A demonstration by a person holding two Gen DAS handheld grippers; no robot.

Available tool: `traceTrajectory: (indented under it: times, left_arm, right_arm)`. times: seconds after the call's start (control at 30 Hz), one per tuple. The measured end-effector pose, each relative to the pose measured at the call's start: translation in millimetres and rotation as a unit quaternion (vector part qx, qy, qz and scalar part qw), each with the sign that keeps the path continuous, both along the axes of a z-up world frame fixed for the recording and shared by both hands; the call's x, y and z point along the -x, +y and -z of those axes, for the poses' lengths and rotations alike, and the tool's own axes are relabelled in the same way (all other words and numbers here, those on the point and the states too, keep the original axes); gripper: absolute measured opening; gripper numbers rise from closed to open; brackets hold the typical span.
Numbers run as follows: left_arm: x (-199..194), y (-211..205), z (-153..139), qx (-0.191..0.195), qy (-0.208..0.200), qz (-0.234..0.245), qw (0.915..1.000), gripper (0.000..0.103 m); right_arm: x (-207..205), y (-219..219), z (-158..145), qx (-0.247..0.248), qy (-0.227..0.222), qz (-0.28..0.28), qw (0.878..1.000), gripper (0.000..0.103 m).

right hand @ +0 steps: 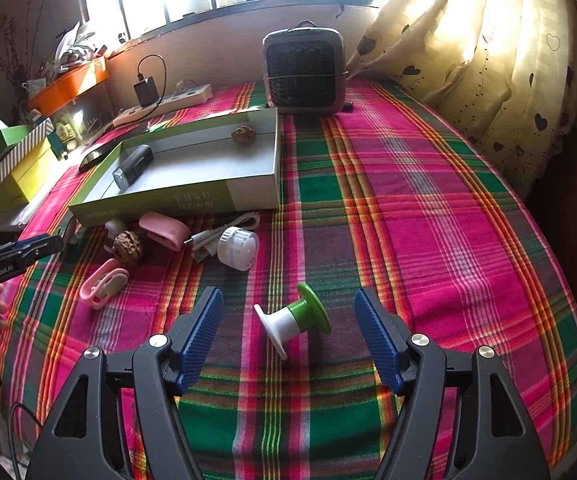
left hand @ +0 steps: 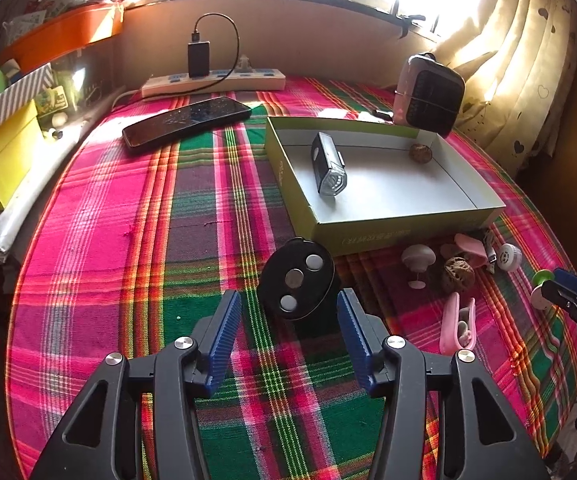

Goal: Organize objects
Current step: 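Withdraw both tools from the box toward the remaining objects, then grasp the black round puck with the left tool while the right tool grasps the green spool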

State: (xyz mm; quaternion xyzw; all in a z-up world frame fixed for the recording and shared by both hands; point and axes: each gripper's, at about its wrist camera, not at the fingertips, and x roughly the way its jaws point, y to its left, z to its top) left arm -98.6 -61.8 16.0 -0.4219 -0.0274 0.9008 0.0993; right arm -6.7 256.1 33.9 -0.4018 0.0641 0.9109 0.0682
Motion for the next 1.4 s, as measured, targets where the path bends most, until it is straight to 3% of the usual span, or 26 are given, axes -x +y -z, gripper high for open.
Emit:
traceTrajectory:
  times: [1.1,1.27,1.4]
  left_arm:
    - [26.5,11.5,10.3,0.034,-0.012,-0.009,0.9993,0.049]
    - [26.7,13.8,10.4,0.042,-0.012,-0.010,0.9990,0.048]
    - [27.3,13.7,10.3,0.046,-0.011,-0.016,0.9987,0.041]
  right_arm:
    - [10.1,3.6,20.1,-0.022,-0.029,-0.009,0.999,0.069]
    - [8.7,3.4,19.9,-0.027,-0.028,-0.006,0.999,0.065]
    - [8.1,5.1,18.9,-0.027,-0.026,-0.004,0.999,0.059]
